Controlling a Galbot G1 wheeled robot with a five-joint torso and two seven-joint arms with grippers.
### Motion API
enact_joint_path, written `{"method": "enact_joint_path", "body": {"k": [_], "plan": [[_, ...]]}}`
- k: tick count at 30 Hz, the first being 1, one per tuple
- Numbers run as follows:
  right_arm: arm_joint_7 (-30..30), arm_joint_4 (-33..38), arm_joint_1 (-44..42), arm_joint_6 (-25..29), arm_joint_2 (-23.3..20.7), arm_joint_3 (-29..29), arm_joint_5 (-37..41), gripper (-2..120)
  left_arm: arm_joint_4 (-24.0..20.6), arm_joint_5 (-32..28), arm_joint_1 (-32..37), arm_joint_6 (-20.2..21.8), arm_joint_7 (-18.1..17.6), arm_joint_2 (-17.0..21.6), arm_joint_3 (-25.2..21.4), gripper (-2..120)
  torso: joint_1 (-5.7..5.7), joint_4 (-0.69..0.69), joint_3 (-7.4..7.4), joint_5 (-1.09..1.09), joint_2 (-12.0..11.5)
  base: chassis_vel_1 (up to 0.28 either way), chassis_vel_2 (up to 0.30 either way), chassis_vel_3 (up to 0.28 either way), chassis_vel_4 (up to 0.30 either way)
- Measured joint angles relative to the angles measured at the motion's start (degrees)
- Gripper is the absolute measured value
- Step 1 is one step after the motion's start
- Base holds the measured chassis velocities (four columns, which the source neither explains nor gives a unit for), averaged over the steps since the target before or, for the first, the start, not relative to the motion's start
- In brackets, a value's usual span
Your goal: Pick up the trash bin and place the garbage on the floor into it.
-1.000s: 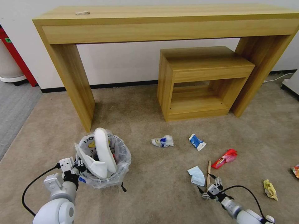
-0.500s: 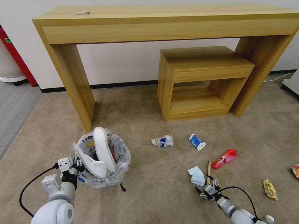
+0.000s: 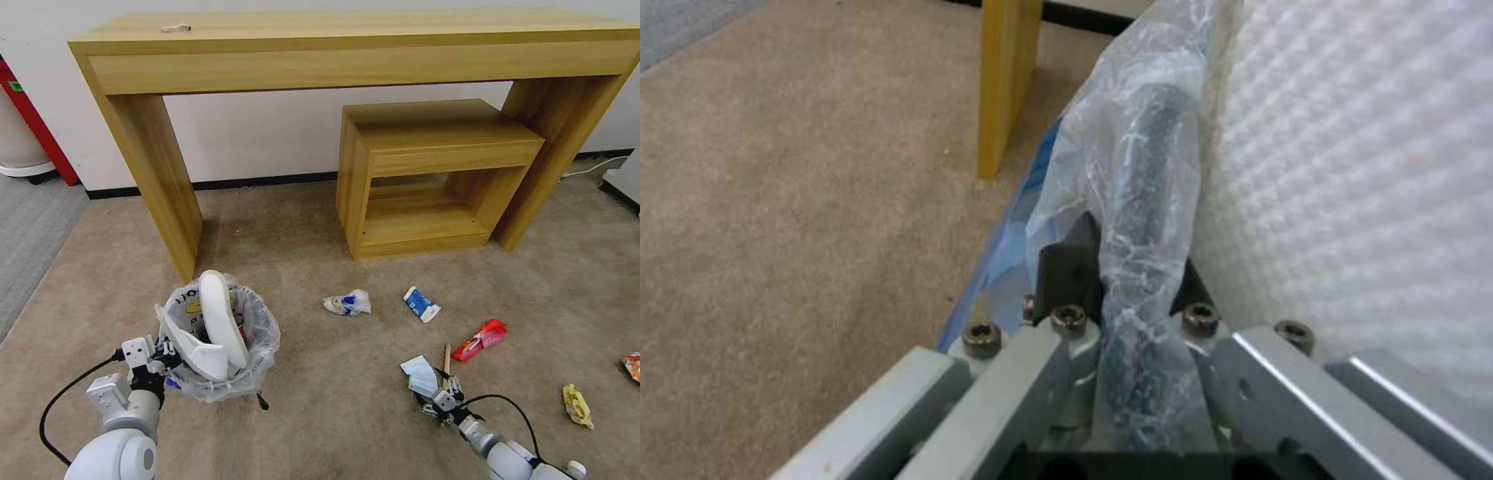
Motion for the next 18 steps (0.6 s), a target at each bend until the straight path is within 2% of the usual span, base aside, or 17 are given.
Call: {"method": "enact_joint_path", "body": {"k": [2,4,6,7,10,12,13,16,18], "plan": [[-0.08,-0.15,0.11,0.25,0.21,-0.06,-0.07,65,0.03,0.00,0.02,-0.16,0.02,-0.02,0.03,3,0.00,0.02,0.00,0.04,0.00,0.000,0.000,0.000,0.000],[-0.09,-0.15,0.10,0.27,0.21,-0.06,-0.08,64,0.05,0.00,0.01,-0.17,0.02,-0.01,0.03,3,0.00,0.02,0.00,0.04,0.00,0.000,0.000,0.000,0.000],[-0.18,-0.16,0.09,0.44,0.22,-0.05,-0.11,53,0.10,0.01,-0.04,-0.18,0.02,-0.01,0.03,3,0.00,0.03,0.01,0.04,0.00,0.000,0.000,0.000,0.000],[-0.18,-0.16,0.09,0.44,0.22,-0.05,-0.11,53,0.10,0.01,-0.04,-0.18,0.02,-0.01,0.03,3,0.00,0.03,0.01,0.04,0.00,0.000,0.000,0.000,0.000],[-0.41,-0.30,0.09,0.73,0.20,0.33,-0.07,37,0.20,0.02,-0.06,-0.25,0.02,-0.01,0.11,3,0.00,0.02,0.01,0.03,0.00,0.000,0.000,0.000,0.000],[-0.46,-0.30,0.08,0.79,0.19,0.40,-0.06,35,0.22,0.02,-0.05,-0.25,0.02,-0.02,0.13,3,0.00,0.02,0.01,0.02,0.00,0.000,0.000,0.000,0.000],[-0.57,-0.30,0.06,0.93,0.19,0.52,0.00,29,0.25,0.04,-0.04,-0.27,0.02,-0.04,0.14,3,0.00,0.01,0.01,0.02,0.00,0.000,0.000,0.000,0.000],[-0.67,-0.31,0.01,1.14,0.19,0.71,0.03,22,0.28,0.06,-0.01,-0.34,0.02,-0.05,0.15,3,0.00,0.01,0.01,0.02,0.00,0.000,0.000,0.000,0.000],[-1.05,-0.18,-0.12,1.70,0.18,1.11,0.19,10,0.31,0.09,0.02,-0.37,0.02,-0.04,0.15,3,0.00,0.01,0.01,0.02,0.00,0.000,0.000,0.000,0.000]]}}
